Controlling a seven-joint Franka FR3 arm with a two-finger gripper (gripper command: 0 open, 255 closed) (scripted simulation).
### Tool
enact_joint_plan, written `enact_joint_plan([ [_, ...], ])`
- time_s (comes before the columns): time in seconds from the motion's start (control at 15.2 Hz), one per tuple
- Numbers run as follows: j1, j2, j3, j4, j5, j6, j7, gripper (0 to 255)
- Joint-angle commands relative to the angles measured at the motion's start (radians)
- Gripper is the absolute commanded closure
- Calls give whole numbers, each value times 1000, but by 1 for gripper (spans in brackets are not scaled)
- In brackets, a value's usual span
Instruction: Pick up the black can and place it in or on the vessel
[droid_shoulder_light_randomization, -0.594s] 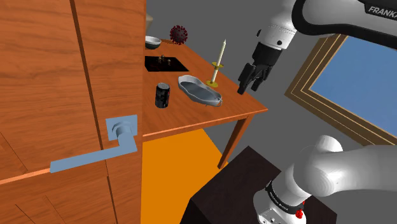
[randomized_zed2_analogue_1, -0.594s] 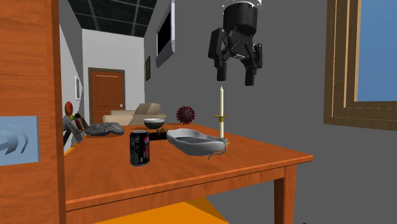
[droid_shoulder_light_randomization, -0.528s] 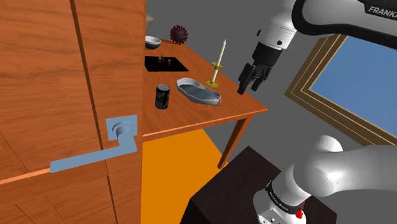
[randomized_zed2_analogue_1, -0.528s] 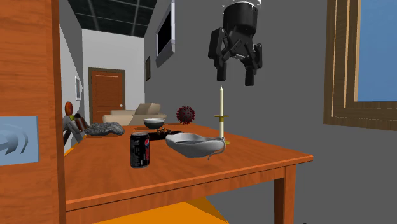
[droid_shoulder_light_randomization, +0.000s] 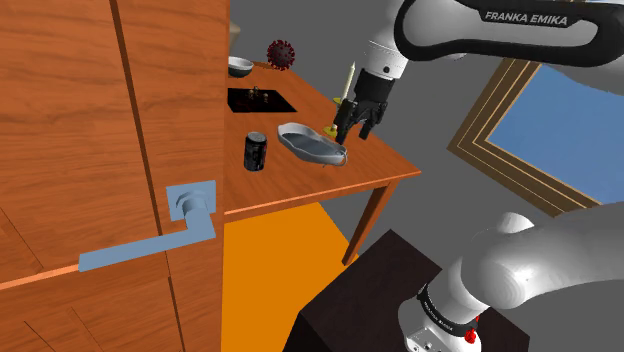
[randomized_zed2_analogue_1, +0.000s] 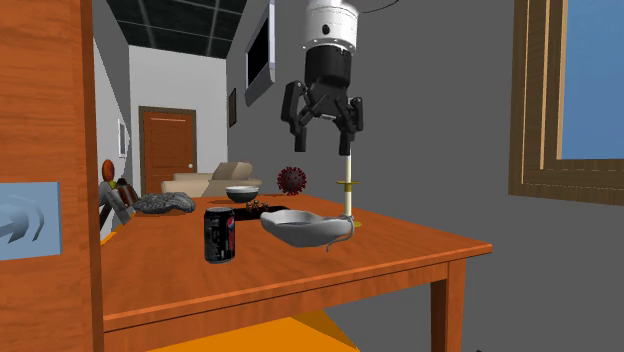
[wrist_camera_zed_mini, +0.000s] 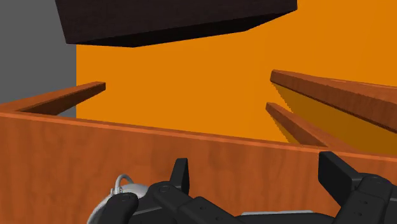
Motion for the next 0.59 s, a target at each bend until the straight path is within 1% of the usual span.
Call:
enact_joint_plan([
  [0.0, 1, 77, 15, 33, 2, 46, 14, 0],
  [0.26, 0, 231, 37, 120, -7, 115, 37, 0],
  [0.53, 0, 388, 56, 228, -24, 165, 64, 0],
])
